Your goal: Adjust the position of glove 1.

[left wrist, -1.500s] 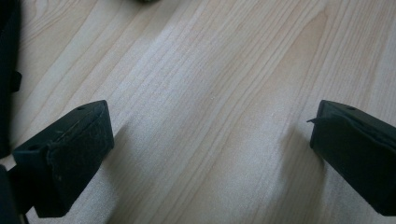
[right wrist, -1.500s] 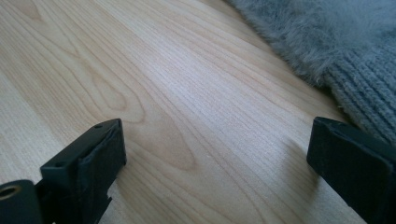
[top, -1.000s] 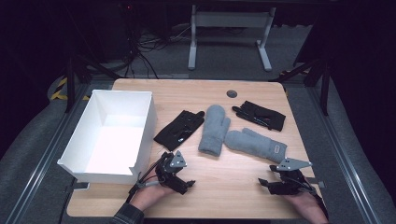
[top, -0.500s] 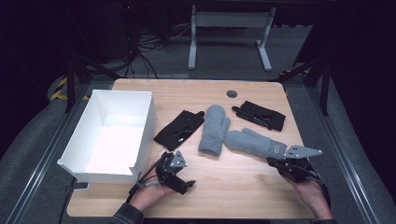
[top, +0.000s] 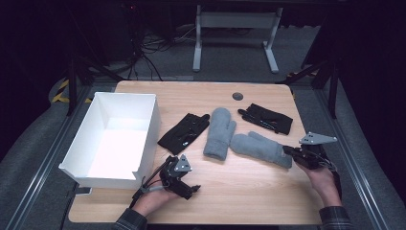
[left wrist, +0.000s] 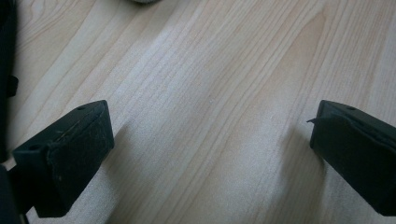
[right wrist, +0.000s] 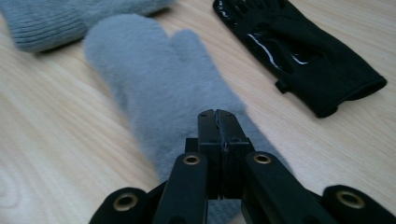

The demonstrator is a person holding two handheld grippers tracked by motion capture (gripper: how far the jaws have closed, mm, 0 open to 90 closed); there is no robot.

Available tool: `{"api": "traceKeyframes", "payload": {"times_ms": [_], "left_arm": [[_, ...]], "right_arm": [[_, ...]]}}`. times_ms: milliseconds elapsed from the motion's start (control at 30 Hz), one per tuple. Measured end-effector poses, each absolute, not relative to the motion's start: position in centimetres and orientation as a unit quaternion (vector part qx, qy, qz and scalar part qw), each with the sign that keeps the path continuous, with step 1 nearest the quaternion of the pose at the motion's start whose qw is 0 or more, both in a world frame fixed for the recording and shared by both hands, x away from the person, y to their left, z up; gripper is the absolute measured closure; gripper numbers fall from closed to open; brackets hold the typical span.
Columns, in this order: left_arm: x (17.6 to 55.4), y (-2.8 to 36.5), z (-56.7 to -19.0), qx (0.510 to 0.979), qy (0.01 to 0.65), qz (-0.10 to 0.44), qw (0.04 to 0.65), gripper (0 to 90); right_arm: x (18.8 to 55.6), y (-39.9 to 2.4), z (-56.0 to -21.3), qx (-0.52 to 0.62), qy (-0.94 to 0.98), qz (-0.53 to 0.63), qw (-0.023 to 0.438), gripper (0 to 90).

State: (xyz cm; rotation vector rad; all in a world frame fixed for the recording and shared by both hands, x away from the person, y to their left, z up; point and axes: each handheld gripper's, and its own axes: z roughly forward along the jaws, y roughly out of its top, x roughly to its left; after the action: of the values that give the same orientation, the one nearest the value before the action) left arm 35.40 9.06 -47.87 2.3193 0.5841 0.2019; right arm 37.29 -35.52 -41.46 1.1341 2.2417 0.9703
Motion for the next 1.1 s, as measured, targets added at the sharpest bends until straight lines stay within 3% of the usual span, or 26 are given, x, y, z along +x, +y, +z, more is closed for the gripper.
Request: {"api": "traceKeyframes", "payload": {"times_ms": [467,1100], "left_arm": [[35.4,9.1,-47.9,0.901,0.227,0.079,0.362,0.1],[35.4,9.1,-47.9,0.901,0.227,0.079,0.362,0.2]], "right_arm": [[39.8,-36.5,-42.6,0.429,0.814,0.325,0.22,90.0],[37.2,-35.1,-42.9,0.396,0.839,0.324,0.186,90.0]]}}
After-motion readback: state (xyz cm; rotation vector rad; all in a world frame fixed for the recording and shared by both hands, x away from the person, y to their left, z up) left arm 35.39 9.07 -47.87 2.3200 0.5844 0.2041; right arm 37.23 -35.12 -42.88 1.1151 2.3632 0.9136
